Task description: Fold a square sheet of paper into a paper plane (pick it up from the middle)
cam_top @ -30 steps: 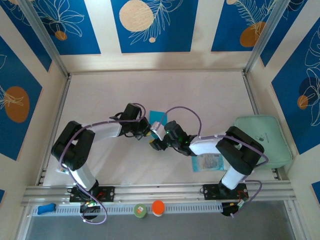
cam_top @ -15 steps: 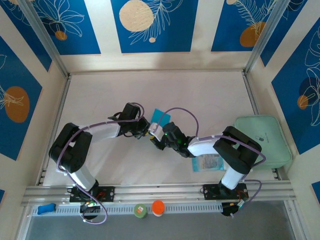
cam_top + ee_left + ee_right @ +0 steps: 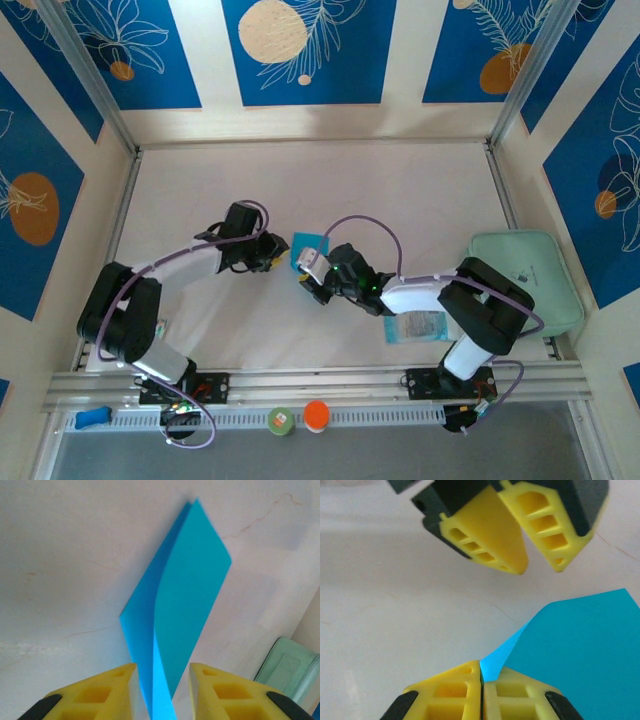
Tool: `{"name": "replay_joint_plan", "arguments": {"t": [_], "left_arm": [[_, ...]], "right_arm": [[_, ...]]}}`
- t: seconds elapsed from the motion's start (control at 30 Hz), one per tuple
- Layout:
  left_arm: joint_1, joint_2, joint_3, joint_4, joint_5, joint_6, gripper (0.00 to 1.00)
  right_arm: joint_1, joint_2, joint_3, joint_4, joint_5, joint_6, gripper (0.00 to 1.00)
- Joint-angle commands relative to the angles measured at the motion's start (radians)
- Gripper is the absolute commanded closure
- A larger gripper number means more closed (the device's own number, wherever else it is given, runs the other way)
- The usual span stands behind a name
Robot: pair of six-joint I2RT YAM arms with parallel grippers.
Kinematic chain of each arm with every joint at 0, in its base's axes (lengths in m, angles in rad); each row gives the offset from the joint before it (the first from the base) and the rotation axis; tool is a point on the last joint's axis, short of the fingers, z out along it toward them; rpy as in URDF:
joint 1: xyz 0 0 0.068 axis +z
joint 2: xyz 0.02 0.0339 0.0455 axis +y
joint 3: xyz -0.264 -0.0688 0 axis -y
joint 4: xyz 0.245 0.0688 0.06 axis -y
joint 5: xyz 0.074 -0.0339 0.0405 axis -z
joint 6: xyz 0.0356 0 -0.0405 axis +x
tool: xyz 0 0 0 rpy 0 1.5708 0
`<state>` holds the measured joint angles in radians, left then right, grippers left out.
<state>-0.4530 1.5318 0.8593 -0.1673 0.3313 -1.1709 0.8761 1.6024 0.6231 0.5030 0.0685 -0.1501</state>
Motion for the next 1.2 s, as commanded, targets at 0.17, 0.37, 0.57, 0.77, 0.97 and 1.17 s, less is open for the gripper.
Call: {"name": "replay_joint_plan", "arguments": {"t": [0.17,0.37,0.57,0.77,0.97,1.17], "left_arm": [[-0.001,0.07,0.082,-0.03,0.069,0.133,0.68],[-0.002,0.18,0.122,-0.02,0.088,0.158,0.74],[-0.013,0.279,0.177,-0.048,0.09,0.19,0.78],[-0.013,0.319,0.168,-0.056,0.069,0.19,0.82],[-0.015,0.341,0.158,-0.067,0.057,0.188,0.83],[-0.015,0.349,0.152,-0.066,0.052,0.185,0.84]], "right_arm": [[-0.004,-0.022,-0.005,-0.064,-0.211,0.001,0.95],[-0.007,-0.017,-0.004,-0.087,-0.266,0.02,0.96],[-0.018,-0.003,-0.013,-0.095,-0.274,0.053,0.97],[-0.029,0.008,-0.011,-0.121,-0.228,0.091,0.97],[-0.034,0.003,-0.025,-0.137,-0.17,0.148,0.95],[-0.035,-0.012,-0.031,-0.179,-0.123,0.194,0.91]]}}
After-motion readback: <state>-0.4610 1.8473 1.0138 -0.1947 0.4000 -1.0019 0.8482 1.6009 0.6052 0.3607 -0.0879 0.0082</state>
